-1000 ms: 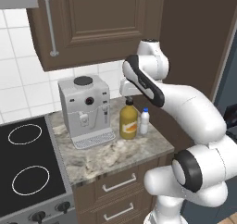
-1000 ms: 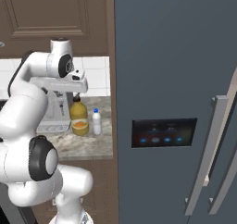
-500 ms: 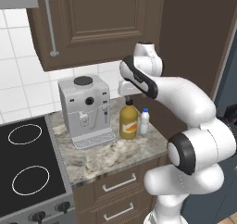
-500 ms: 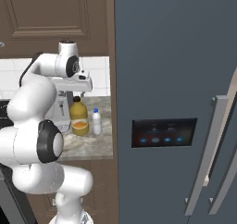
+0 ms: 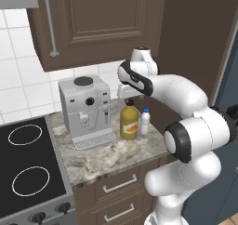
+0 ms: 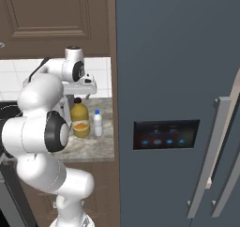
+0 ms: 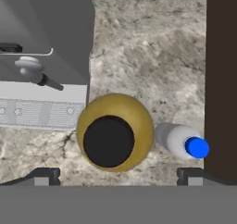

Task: Place the drinks on the dining counter in a tight cluster.

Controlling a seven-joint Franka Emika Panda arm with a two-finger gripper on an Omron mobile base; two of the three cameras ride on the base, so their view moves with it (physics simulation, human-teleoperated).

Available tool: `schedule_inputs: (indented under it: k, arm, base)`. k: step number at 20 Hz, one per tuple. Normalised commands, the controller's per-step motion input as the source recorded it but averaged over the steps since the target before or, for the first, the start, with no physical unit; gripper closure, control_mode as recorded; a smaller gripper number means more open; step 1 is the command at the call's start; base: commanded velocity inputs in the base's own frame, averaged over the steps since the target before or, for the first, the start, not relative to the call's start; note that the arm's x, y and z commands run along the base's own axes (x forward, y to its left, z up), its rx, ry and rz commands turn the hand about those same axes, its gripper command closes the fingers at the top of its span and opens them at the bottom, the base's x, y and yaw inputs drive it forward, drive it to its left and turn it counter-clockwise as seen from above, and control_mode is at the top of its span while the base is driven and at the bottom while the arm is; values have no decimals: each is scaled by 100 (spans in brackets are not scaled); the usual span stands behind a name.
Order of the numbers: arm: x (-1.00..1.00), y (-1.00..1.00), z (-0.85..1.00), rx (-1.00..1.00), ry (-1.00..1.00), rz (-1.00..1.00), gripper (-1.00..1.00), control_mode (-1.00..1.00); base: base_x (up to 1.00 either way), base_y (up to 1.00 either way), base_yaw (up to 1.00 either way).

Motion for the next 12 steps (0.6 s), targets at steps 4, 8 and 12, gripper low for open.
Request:
schedule_inputs:
  k: [4, 8, 12]
  arm:
    - [35, 0, 0, -4, 0, 6, -100, -100]
    - [36, 0, -1, -2, 0, 0, -100, -100]
    - [25, 0, -2, 0, 0, 0, -100, -100]
  base:
    - [0, 0, 0]
    - [0, 0, 0]
    - [0, 0, 0]
